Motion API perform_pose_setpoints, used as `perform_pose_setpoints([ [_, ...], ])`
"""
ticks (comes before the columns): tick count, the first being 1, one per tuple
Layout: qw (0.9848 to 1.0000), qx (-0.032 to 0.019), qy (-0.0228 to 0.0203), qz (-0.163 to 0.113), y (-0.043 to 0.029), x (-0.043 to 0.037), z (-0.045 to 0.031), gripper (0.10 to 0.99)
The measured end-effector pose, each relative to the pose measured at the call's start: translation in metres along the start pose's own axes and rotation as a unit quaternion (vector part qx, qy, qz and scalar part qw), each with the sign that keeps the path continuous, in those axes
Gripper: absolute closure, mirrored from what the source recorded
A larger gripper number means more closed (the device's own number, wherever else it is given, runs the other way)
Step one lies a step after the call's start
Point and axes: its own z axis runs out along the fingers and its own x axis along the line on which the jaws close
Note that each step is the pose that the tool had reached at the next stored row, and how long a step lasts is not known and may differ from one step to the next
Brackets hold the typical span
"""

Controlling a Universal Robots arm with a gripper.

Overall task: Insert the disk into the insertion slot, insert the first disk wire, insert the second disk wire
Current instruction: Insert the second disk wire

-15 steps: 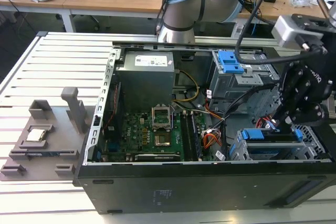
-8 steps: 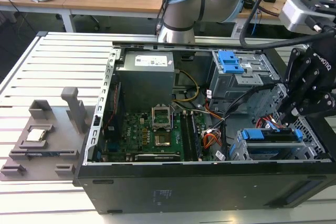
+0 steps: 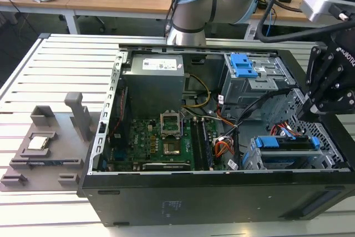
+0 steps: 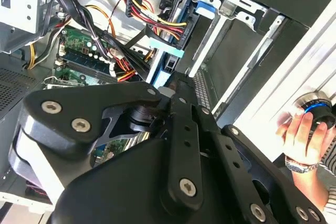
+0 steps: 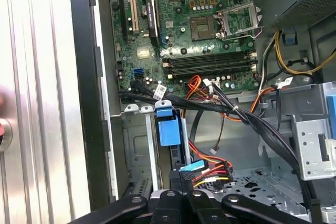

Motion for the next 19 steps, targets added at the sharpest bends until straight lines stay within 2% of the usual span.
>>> perform_pose_setpoints([
  [3, 1.0, 0.0, 0.0, 0.0, 0.0007, 0.0003, -0.0095, 0.98],
  [19, 1.0, 0.0, 0.0, 0.0, 0.0008, 0.0003, -0.0103, 0.98],
])
